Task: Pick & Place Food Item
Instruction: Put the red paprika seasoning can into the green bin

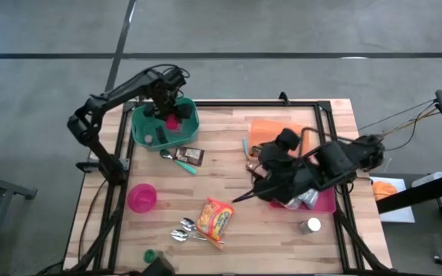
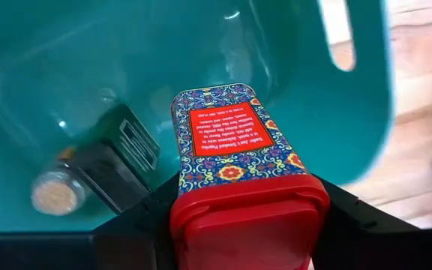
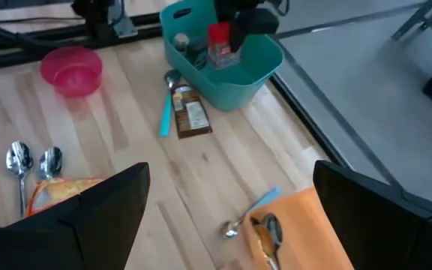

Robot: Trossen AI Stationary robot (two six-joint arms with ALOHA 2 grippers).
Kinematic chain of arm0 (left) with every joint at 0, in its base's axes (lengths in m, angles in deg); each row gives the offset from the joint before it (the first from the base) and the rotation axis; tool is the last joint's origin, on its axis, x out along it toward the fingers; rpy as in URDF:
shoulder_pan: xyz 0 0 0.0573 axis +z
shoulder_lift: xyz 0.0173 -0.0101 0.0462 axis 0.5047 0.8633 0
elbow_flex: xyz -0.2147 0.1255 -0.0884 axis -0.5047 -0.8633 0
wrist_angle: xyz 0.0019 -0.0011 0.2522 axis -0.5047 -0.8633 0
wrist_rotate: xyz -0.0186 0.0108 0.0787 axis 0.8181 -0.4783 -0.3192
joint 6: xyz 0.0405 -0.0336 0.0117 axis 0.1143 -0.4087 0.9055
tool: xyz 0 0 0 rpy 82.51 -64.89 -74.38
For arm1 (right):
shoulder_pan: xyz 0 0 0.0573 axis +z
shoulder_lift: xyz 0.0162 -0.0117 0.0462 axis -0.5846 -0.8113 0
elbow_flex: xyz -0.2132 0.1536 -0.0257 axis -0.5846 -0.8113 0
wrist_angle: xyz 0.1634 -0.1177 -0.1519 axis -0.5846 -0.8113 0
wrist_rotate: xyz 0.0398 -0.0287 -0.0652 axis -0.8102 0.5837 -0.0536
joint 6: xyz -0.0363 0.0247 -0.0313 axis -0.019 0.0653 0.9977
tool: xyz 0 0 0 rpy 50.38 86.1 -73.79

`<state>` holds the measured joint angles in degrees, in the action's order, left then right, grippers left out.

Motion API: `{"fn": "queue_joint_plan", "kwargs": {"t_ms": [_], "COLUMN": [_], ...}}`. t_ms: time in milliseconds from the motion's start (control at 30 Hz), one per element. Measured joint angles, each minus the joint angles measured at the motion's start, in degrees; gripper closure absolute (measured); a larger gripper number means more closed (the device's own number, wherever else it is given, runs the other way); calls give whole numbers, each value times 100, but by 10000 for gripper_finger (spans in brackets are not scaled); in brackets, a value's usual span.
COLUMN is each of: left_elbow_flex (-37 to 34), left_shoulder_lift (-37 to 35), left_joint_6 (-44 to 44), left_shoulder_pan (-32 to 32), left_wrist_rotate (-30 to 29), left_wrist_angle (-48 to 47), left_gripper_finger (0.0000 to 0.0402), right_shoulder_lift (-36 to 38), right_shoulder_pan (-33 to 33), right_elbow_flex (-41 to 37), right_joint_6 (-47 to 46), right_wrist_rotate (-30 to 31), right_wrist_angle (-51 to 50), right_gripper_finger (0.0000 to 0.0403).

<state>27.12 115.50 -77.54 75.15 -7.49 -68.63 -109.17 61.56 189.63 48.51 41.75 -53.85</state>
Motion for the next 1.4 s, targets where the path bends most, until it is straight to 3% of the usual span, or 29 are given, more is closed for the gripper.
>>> {"fn": "queue_joint_plan", "kwargs": {"t_ms": [167,367,667,767,1000,1400], "left_elbow_flex": [-1,-1,-5,-15,-239,-943], "left_shoulder_lift": [206,484,731,731,732,733], "left_joint_6": [98,313,581,615,777,781], "left_shoulder_pan": [172,223,226,228,252,252], "left_wrist_rotate": [-270,-261,-270,-272,-282,-262], "left_wrist_angle": [-141,-175,-375,-327,-84,406], "left_gripper_finger": [199,199,200,200,200,200], "right_shoulder_lift": [698,1788,3247,3463,3525,3505], "right_shoulder_pan": [-386,-1094,-1699,-1727,-1723,-1719], "right_elbow_flex": [-692,-2148,-5025,-5639,-6315,-6643], "right_joint_6": [-34,-287,667,684,646,489], "right_wrist_rotate": [51,-321,-2060,-2264,-2326,-2366], "right_wrist_angle": [4,322,3913,4761,5265,5506], "right_gripper_finger": [31,31,31,31,31,31]}}
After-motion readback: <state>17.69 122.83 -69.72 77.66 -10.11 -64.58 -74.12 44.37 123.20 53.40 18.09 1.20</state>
